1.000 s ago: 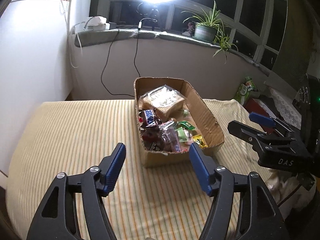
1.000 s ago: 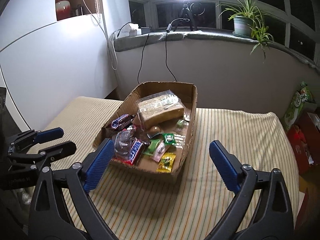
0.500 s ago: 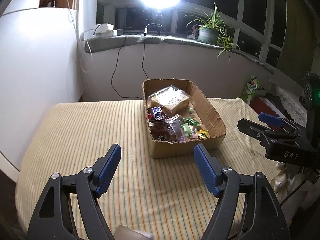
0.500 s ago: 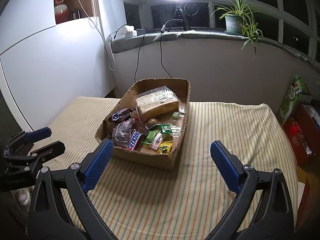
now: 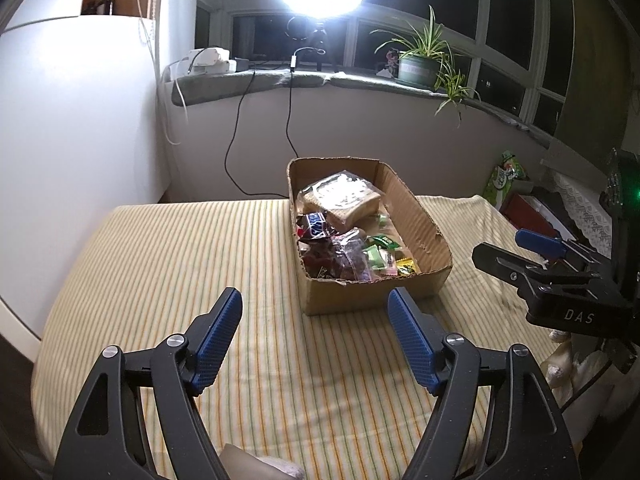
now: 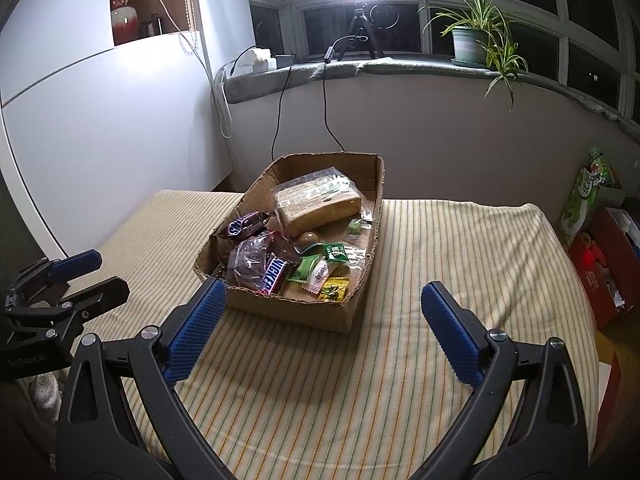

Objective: Organize snacks

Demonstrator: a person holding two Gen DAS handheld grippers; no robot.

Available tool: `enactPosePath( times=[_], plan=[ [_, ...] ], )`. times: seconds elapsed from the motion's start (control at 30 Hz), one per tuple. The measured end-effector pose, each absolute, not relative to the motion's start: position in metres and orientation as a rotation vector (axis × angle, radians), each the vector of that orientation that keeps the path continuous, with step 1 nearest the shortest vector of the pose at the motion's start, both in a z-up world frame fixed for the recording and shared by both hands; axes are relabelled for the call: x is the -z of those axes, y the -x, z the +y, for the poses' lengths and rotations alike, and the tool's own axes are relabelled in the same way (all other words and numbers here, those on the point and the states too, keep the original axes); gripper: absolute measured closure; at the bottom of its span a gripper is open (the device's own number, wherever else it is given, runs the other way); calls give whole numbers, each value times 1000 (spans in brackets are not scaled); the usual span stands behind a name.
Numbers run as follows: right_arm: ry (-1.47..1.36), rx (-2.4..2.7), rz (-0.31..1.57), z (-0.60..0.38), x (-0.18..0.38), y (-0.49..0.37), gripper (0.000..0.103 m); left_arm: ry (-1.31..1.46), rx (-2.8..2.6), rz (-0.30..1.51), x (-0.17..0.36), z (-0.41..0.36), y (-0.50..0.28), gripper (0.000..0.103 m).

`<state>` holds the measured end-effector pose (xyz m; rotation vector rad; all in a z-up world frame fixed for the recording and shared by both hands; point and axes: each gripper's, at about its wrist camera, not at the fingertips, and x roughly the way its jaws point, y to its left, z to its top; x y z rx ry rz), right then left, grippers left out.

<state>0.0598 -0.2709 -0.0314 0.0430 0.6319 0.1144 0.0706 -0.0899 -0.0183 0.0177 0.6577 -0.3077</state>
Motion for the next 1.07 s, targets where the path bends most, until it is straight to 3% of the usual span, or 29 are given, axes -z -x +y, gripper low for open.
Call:
enactPosePath(
  times=[1.07],
  plan=[
    [-42, -120, 634, -268, 32, -61, 3, -18, 315, 626, 12, -90, -66, 27]
  ],
)
